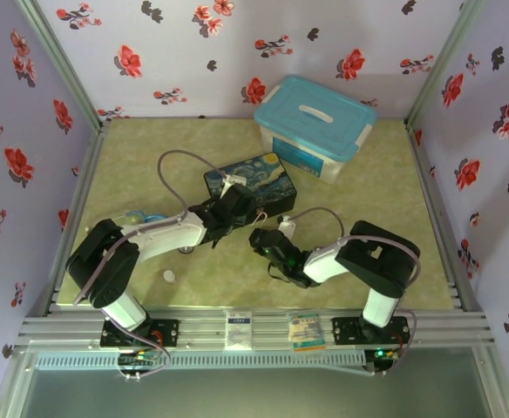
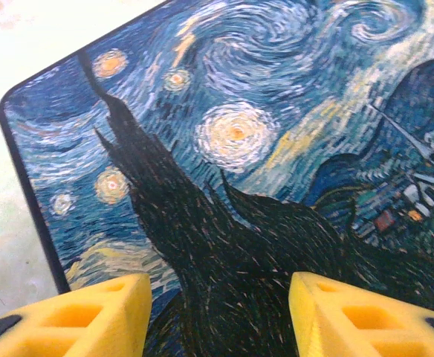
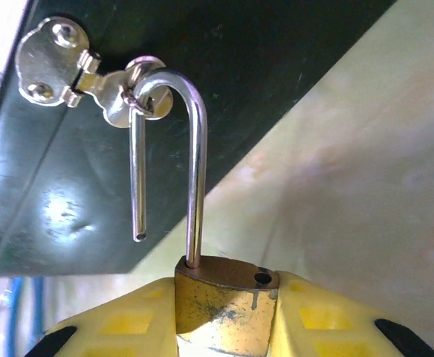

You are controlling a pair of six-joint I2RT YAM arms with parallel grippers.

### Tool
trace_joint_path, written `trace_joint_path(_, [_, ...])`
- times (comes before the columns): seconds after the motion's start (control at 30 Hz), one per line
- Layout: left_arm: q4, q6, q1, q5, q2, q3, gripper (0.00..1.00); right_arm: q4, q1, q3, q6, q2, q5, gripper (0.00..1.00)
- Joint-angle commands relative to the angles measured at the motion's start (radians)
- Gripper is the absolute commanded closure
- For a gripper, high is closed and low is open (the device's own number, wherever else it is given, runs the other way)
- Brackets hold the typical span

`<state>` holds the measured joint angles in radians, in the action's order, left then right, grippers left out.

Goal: Unlock the padlock with the key

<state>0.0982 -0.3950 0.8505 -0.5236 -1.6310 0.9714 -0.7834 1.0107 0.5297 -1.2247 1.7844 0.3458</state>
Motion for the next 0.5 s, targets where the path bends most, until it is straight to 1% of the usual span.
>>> trace_joint_path(0.0, [0.008, 0.063, 0.005, 0.02, 0.001, -0.085, 0.48, -0.102, 0.015, 0.022, -0.158, 0.136, -0.152, 0.7])
trace_joint_path(0.1, [-0.007, 0.081, 0.007, 0.032, 0.03, -0.146, 0.48, -0.095, 0.014, 0.06, -0.165, 0.154, -0.14, 0.71])
trace_joint_path(0.2, [-0.01, 0.097, 0.009, 0.043, 0.057, -0.195, 0.47, -0.075, 0.008, 0.053, -0.153, 0.124, -0.098, 0.71])
trace_joint_path(0.33, [-0.021, 0.134, 0.01, 0.044, 0.085, -0.236, 0.46, -0.043, -0.033, 0.058, -0.129, 0.107, -0.119, 0.72])
trace_joint_path(0.47, [-0.004, 0.147, 0.015, 0.043, 0.092, -0.24, 0.46, -0.095, -0.09, 0.022, -0.133, 0.092, -0.119, 0.73])
